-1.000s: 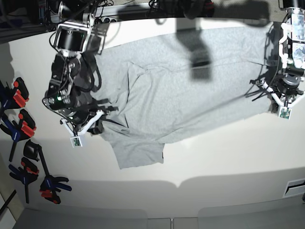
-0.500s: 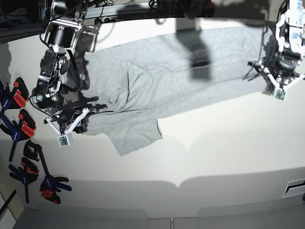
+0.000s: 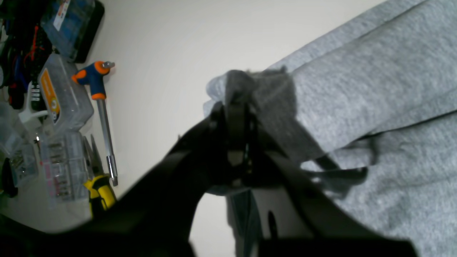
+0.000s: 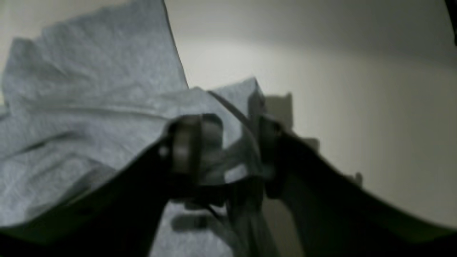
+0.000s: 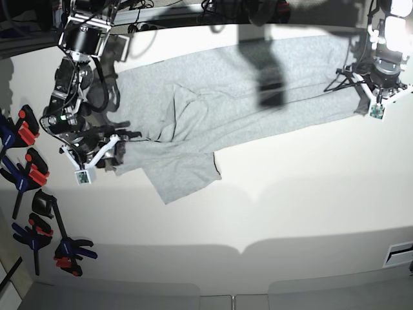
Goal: Fold the T-shirt properly
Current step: 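Fold the held side inward over the shirt body with the right gripper, then carry the folded side further across the shirt with the right gripper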
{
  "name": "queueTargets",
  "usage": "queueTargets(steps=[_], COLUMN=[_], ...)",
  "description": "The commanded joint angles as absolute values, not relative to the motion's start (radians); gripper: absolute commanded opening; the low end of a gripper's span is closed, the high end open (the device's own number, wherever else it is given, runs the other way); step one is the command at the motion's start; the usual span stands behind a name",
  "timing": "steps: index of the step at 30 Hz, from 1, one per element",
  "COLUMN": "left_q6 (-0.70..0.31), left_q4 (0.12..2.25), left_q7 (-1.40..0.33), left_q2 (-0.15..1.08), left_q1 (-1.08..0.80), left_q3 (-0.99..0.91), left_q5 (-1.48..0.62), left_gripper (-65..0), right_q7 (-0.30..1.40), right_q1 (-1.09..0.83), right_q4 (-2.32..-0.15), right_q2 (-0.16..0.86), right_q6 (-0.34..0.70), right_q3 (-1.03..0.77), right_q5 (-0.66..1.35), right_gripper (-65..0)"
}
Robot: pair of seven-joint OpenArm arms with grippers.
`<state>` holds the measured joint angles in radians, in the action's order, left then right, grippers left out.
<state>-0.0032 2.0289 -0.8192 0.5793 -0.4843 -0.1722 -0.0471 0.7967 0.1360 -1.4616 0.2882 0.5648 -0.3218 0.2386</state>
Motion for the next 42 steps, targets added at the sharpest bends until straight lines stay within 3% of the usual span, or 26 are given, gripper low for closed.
queueTargets(steps=[1, 9, 21, 26, 31, 33, 36, 42], left_q6=[0.012, 0.012, 0.012, 0.012, 0.012, 0.012, 0.012, 0.012], left_q4=[2.045, 2.045, 2.045, 2.045, 2.045, 2.045, 2.045, 2.045], left_q7=[-0.807, -0.798, -0.796, -0.796, -0.795, -0.795, -0.796, -0.795], left_q2=[0.596, 0.596, 0.596, 0.596, 0.596, 0.596, 0.596, 0.596], left_q1=[-0.482, -0.482, -0.482, -0.482, -0.482, -0.482, -0.482, -0.482], left_q3=[-0.183, -0.183, -0.183, -0.183, -0.183, -0.183, -0.183, -0.183], left_q5=[-0.031, -0.035, -0.035, -0.035, -0.035, -0.035, -0.035, -0.034], left_gripper=[-65.0, -65.0, -65.0, -65.0, -65.0, -65.0, -65.0, -65.0], right_q7=[0.753, 0.493, 0.466, 0.422, 0.422, 0.422, 0.426, 0.469], right_q1=[0.163, 0.272, 0.643, 0.662, 0.662, 0.662, 0.665, 0.663], right_q4=[-1.481, -1.425, -0.704, -0.567, -0.509, -0.508, -0.511, -0.569], right_q2=[0.302, 0.250, 0.221, 0.205, 0.178, 0.163, 0.145, 0.130], right_q6=[0.569, 0.550, 0.532, 0.425, 0.410, 0.411, 0.411, 0.437], right_q3=[-0.325, -0.319, -0.099, -0.020, -0.005, -0.005, -0.005, -0.005], right_q5=[0.272, 0.232, 0.078, 0.047, -0.008, -0.008, -0.009, -0.007], right_gripper=[-37.5, -37.7, -38.5, -41.7, -41.8, -47.8, -63.0, -65.0])
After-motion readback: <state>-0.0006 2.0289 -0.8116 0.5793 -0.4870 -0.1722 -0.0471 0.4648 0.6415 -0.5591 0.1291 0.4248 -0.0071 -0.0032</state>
